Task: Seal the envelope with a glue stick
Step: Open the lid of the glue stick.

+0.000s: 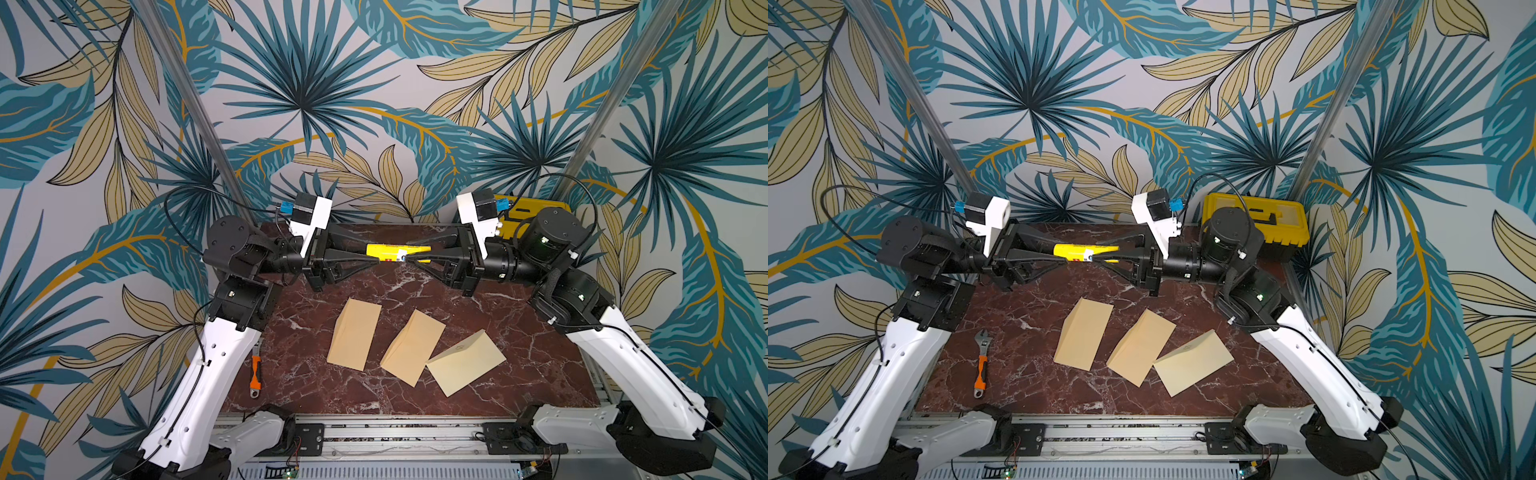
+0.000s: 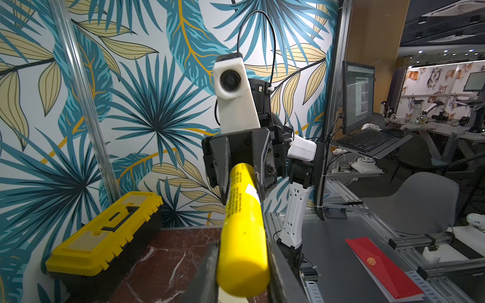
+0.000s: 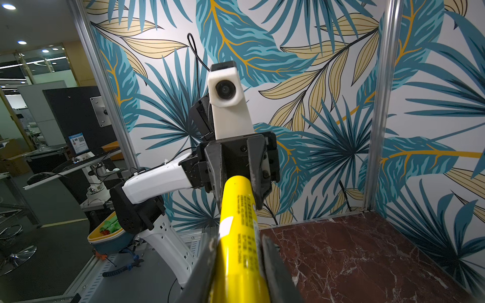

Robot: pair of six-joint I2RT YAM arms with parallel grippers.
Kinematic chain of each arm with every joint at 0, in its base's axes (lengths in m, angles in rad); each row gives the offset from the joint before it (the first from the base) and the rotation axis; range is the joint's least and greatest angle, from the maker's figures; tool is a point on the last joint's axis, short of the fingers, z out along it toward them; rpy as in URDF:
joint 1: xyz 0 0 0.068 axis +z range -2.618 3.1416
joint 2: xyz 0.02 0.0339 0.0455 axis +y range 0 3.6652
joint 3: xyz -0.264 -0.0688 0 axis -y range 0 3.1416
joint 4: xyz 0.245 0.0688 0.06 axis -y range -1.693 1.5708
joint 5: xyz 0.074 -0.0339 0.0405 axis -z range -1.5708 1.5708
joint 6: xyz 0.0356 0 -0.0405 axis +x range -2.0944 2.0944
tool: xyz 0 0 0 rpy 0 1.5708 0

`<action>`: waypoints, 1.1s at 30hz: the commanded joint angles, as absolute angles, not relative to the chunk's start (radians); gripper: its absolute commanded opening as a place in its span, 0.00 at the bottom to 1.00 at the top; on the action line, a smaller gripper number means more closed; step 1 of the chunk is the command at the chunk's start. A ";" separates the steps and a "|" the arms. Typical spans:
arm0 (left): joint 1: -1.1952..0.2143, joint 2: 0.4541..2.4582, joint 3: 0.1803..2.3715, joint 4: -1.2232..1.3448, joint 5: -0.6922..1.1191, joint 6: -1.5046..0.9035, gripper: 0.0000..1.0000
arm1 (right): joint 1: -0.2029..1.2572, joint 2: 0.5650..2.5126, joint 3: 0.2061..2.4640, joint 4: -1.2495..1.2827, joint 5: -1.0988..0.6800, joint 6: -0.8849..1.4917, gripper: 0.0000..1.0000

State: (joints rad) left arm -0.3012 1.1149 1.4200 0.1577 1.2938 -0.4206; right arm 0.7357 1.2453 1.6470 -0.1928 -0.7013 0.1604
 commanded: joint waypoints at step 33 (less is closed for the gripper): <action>-0.304 1.124 1.429 0.167 1.338 -0.485 0.10 | 0.735 1.055 1.598 -0.507 -0.466 -0.319 0.00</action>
State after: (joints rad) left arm -0.3096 1.1423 1.4200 0.1463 1.3415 -0.4801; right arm 0.7364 1.0527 1.5990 -0.4690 -0.5022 -0.2932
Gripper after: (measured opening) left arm 0.277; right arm 0.274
